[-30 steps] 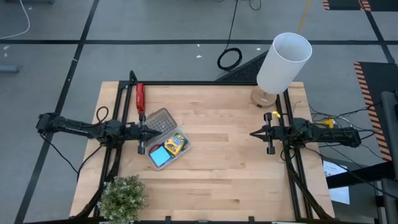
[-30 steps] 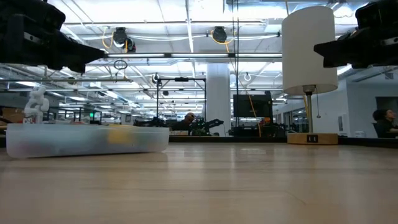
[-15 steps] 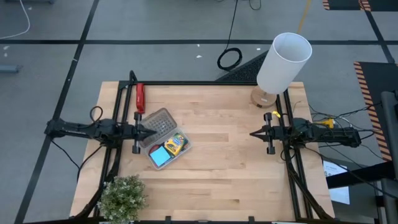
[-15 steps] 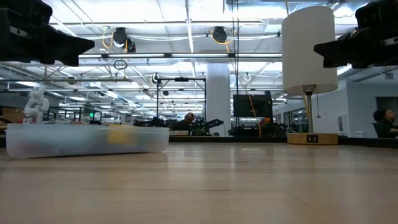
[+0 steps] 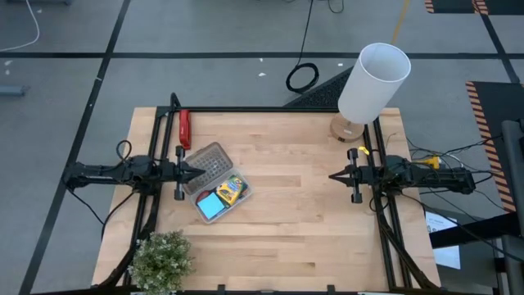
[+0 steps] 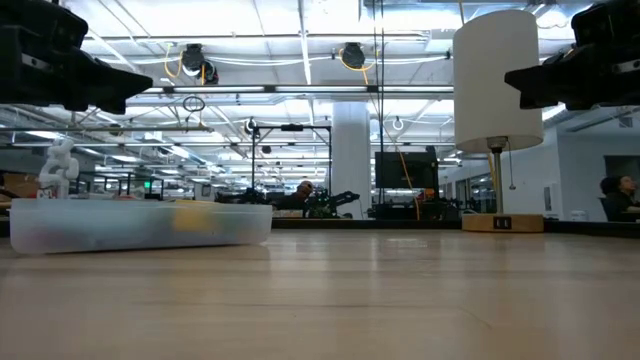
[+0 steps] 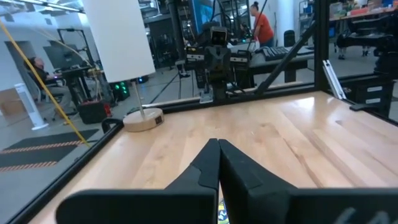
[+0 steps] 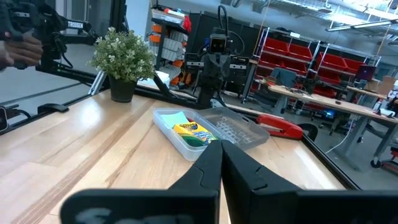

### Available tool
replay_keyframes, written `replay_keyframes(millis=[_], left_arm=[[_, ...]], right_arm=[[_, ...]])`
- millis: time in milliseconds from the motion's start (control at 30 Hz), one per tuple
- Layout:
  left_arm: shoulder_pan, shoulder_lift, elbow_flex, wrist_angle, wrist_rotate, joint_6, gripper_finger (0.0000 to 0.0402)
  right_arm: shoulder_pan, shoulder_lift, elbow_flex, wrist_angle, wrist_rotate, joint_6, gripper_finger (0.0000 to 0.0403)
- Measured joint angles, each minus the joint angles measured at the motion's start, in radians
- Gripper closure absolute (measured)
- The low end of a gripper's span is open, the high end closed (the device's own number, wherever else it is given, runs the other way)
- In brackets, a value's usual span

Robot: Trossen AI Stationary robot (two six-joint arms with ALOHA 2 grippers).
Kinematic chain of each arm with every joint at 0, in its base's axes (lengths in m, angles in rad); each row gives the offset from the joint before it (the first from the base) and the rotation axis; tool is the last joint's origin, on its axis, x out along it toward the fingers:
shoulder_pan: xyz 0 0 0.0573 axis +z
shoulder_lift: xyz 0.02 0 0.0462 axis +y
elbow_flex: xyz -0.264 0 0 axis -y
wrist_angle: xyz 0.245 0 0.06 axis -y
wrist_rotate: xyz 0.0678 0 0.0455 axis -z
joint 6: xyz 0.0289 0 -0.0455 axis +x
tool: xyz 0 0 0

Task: Pack school essentials
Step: Return to Home Position

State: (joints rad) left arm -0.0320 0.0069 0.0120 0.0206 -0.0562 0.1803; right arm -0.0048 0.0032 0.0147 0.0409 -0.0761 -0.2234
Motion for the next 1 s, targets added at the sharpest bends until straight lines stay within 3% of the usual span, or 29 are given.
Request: replay_keyframes(millis=[200,533,1000], left_arm=[[0.000,0.001,0.000,-0.004,0.007,0.002,0.0382],[0.000,0.001,-0.001,0.008,0.003,0.018,0.0399],[0.000,0.001,-0.001,0.011,0.002,0.018,0.0365]], right_arm=[[0.000,0.000,0.000,0.000,0.000,0.000,0.0403],[0.000,0.000,0.000,0.000,0.000,0.000,0.0403],[0.000,0.000,0.000,0.000,0.000,0.001,0.0403]])
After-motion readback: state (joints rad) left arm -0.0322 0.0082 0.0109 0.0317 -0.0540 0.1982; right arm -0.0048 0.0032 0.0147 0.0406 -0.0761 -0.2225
